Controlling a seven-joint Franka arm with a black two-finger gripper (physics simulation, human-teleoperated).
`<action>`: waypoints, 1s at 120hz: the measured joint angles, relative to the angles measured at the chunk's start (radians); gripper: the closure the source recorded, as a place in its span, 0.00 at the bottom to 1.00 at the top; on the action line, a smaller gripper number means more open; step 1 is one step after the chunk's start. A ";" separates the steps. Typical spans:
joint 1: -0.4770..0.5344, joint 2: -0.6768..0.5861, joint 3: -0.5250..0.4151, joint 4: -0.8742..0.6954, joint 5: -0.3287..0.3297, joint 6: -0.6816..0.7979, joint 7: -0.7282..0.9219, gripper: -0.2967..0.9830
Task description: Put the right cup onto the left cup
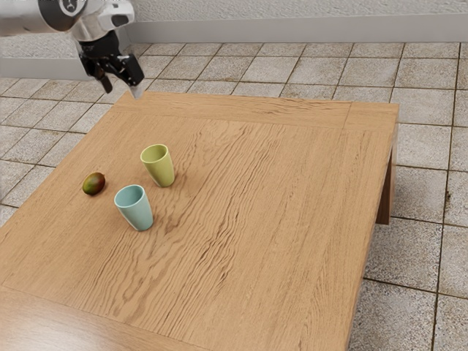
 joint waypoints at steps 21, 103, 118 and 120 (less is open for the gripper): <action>-0.003 -0.007 -0.024 -0.045 0.003 0.048 -0.017 0.24; 0.001 -0.181 -0.087 -0.651 -0.020 0.351 -0.595 0.24; 0.007 -0.177 -0.087 -0.699 -0.006 0.389 -0.652 0.24; 0.008 -0.176 -0.087 -0.703 -0.005 0.395 -0.659 0.24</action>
